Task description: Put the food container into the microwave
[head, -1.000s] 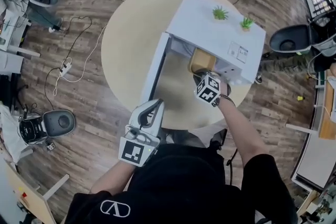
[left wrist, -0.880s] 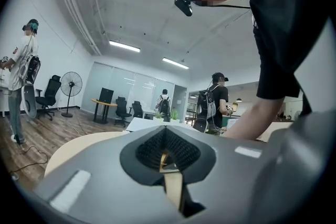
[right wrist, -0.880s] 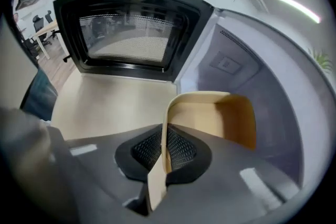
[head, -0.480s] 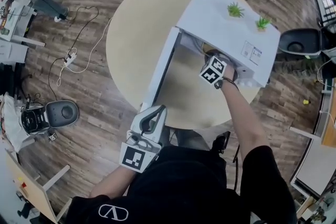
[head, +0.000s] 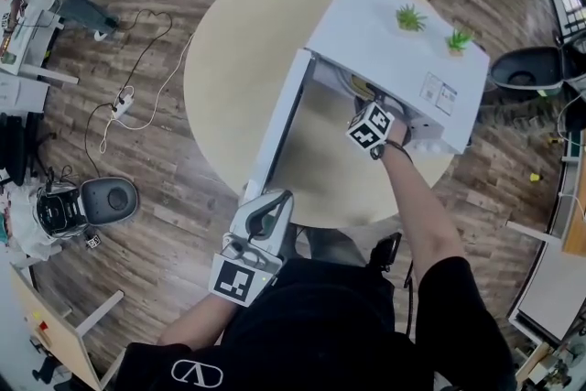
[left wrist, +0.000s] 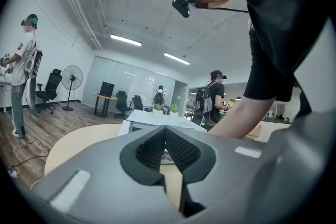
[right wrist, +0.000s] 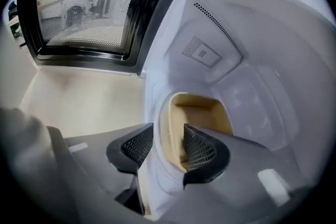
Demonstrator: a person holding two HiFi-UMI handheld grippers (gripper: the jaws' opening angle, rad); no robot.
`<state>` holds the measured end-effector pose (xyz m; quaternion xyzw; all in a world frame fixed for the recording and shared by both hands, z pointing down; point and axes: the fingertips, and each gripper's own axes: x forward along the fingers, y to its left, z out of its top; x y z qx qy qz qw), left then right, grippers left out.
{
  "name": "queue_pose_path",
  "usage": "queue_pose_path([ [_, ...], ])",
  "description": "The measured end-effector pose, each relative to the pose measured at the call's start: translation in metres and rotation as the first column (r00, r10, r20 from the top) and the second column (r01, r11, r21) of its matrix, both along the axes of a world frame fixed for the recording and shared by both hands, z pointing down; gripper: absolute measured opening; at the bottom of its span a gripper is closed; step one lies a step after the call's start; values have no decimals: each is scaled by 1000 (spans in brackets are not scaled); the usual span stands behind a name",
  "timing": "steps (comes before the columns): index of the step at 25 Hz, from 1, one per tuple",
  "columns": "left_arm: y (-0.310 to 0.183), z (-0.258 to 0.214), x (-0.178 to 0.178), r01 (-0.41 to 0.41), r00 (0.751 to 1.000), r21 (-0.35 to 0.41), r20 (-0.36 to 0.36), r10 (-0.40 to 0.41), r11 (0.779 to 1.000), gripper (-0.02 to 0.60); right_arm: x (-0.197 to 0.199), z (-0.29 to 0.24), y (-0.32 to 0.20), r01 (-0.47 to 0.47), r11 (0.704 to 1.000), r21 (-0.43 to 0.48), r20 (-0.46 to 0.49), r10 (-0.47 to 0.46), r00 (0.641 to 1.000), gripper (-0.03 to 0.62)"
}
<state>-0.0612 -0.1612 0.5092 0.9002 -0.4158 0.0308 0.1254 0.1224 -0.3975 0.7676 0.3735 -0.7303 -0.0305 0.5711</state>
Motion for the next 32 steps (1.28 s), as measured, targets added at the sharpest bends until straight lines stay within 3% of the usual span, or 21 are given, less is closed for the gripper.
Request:
queue_pose_path([
  [5,-4,-3,2,-5,1000,8,7,5,1000,0,6,-18,23,-54,993,106,25,52,998,170],
  [9,-12,-9,10,-20,1000,17,8,20,1000,0,10,-23,92,-56,997,56,66,52,996,170],
  [12,-22,-18,17,-31,1000,38,-2,31,999,0,9,-39,154,-79,997,-22,167,82,983,170],
  [16,-37,-34,29,-55,998,73,-8,56,996,0,-3,-74,233,-122,978,-172,353,177,919,161],
  [19,-45,-50,46,-86,996,114,-10,88,990,0,-9,-118,266,-131,973,-190,453,205,867,118],
  [22,-49,-66,65,-124,992,157,-13,128,980,0,-9,-170,274,-167,978,-123,544,207,813,77],
  [27,-55,-97,91,-162,985,274,-16,173,948,0,-3,-239,269,-186,982,30,640,125,758,54],
  [32,-58,-123,108,-170,983,294,-16,183,941,0,8,-312,257,-274,952,139,802,55,595,38],
])
